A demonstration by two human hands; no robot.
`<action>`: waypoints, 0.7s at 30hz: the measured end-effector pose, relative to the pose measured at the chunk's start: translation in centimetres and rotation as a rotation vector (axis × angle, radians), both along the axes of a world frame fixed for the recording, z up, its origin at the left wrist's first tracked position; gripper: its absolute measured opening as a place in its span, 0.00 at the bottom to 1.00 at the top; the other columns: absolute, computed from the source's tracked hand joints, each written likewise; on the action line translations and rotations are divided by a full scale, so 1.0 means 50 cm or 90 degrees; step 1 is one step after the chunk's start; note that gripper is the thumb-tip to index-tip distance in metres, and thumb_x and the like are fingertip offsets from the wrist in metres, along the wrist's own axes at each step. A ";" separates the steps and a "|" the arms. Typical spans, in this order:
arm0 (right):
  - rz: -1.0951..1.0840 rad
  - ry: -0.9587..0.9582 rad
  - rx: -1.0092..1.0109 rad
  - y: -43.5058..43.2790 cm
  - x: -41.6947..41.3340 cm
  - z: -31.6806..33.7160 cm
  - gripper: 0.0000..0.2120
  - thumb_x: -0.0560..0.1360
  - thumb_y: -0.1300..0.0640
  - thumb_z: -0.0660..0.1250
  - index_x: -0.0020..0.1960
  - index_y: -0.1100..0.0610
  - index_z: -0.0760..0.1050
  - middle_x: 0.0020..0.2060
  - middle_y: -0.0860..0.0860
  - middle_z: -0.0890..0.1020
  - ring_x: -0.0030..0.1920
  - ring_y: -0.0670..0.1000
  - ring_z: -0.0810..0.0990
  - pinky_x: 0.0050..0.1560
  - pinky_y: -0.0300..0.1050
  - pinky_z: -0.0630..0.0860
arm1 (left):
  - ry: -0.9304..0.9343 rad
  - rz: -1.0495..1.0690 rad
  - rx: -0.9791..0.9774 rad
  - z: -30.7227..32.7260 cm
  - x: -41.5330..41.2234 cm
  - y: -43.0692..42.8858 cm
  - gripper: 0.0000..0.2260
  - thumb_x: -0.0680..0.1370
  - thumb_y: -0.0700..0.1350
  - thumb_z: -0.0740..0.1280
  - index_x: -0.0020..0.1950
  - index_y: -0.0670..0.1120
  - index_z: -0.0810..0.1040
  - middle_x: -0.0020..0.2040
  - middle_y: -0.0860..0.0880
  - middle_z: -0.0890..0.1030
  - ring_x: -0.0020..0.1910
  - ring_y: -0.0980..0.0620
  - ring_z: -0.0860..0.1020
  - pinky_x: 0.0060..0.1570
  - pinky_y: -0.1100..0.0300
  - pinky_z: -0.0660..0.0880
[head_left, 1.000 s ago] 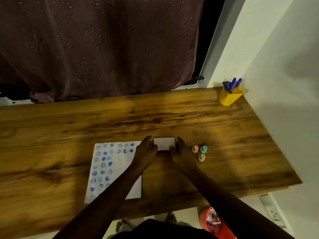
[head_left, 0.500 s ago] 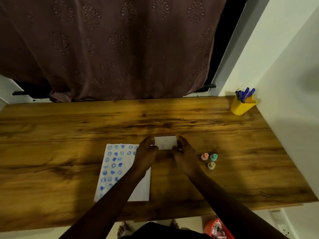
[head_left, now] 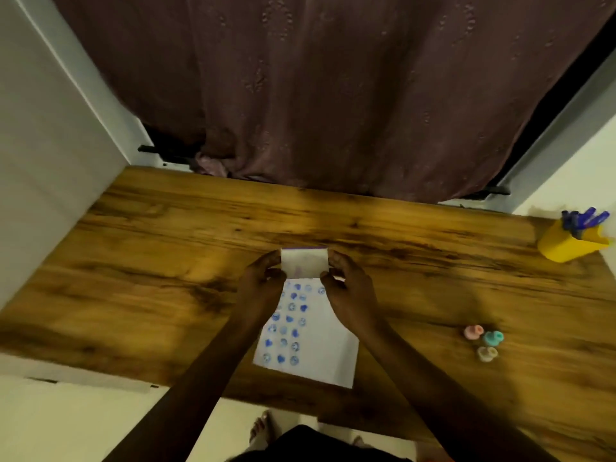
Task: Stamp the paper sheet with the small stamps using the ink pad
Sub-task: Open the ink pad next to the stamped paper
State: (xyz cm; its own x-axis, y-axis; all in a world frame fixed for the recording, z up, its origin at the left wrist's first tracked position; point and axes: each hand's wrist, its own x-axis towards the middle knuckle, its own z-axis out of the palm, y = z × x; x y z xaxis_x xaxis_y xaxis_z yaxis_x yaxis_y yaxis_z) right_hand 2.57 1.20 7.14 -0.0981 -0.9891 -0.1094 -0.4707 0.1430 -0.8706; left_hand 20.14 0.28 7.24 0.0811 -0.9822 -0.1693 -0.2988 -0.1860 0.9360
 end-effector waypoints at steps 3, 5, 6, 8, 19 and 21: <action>0.044 -0.002 0.013 -0.007 0.066 -0.014 0.23 0.81 0.60 0.68 0.75 0.51 0.71 0.70 0.50 0.78 0.64 0.46 0.80 0.50 0.26 0.76 | -0.016 0.050 -0.011 -0.015 0.068 0.013 0.18 0.80 0.37 0.67 0.66 0.55 0.79 0.52 0.61 0.82 0.45 0.68 0.83 0.37 0.73 0.77; 0.070 -0.001 0.038 -0.012 0.109 -0.027 0.24 0.82 0.58 0.68 0.76 0.49 0.70 0.70 0.49 0.78 0.59 0.41 0.77 0.40 0.23 0.75 | -0.027 0.080 0.001 -0.027 0.115 0.021 0.17 0.82 0.36 0.65 0.69 0.48 0.79 0.57 0.54 0.82 0.50 0.65 0.81 0.44 0.69 0.76; 0.083 -0.001 0.051 -0.015 0.131 -0.033 0.24 0.82 0.57 0.68 0.76 0.49 0.69 0.70 0.48 0.78 0.59 0.40 0.76 0.41 0.23 0.73 | -0.029 0.081 0.007 -0.035 0.140 0.025 0.17 0.82 0.36 0.64 0.69 0.47 0.79 0.59 0.52 0.83 0.53 0.61 0.81 0.47 0.66 0.77; 0.105 0.007 0.076 -0.016 0.166 -0.040 0.26 0.82 0.57 0.68 0.78 0.49 0.67 0.71 0.48 0.77 0.61 0.42 0.78 0.51 0.26 0.72 | -0.028 0.081 0.030 -0.051 0.178 0.034 0.17 0.82 0.38 0.64 0.70 0.48 0.79 0.58 0.51 0.84 0.54 0.59 0.82 0.48 0.63 0.79; 0.152 0.071 0.135 -0.010 0.290 -0.094 0.26 0.82 0.58 0.68 0.78 0.52 0.66 0.75 0.51 0.73 0.75 0.53 0.72 0.70 0.39 0.69 | -0.051 0.081 0.081 -0.121 0.292 0.046 0.24 0.73 0.45 0.61 0.67 0.40 0.80 0.57 0.50 0.83 0.55 0.50 0.82 0.49 0.71 0.75; 0.153 0.072 0.145 -0.009 0.297 -0.096 0.26 0.82 0.60 0.67 0.79 0.53 0.66 0.75 0.52 0.73 0.75 0.53 0.72 0.70 0.39 0.69 | -0.053 0.079 0.103 -0.136 0.301 0.048 0.28 0.73 0.47 0.61 0.71 0.39 0.77 0.61 0.45 0.82 0.58 0.48 0.81 0.49 0.68 0.75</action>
